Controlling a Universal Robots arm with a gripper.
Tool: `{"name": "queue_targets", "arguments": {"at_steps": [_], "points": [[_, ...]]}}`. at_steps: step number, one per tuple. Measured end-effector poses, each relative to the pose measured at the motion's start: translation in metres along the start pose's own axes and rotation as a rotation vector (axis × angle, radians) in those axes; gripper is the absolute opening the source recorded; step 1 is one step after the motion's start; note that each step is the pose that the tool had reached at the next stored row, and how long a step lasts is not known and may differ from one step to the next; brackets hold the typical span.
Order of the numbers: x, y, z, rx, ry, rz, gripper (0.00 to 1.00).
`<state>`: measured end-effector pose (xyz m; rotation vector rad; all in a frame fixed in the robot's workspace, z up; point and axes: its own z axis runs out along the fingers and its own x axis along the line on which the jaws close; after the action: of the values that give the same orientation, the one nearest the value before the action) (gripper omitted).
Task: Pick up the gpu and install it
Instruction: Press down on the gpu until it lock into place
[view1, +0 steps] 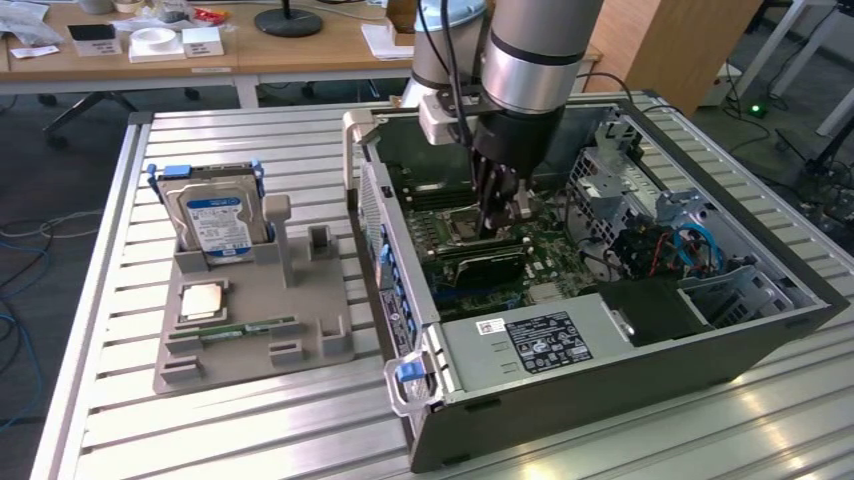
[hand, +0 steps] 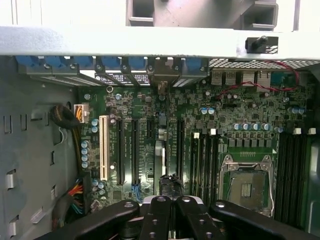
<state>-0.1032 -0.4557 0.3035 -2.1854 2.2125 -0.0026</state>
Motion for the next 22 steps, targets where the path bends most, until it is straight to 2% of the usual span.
{"name": "queue_targets", "arguments": {"at_steps": [6,13,18,22], "points": [[0.000,0.0000,0.0009,0.0001,-0.0003,0.000,0.11],[0.000,0.0002,0.0089,0.0000,0.0001,0.000,0.11],[0.000,0.0002,0.0093,-0.0001,0.0002,0.000,0.11],[0.000,0.0003,0.0132,0.0000,0.0000,0.000,0.11]]}}
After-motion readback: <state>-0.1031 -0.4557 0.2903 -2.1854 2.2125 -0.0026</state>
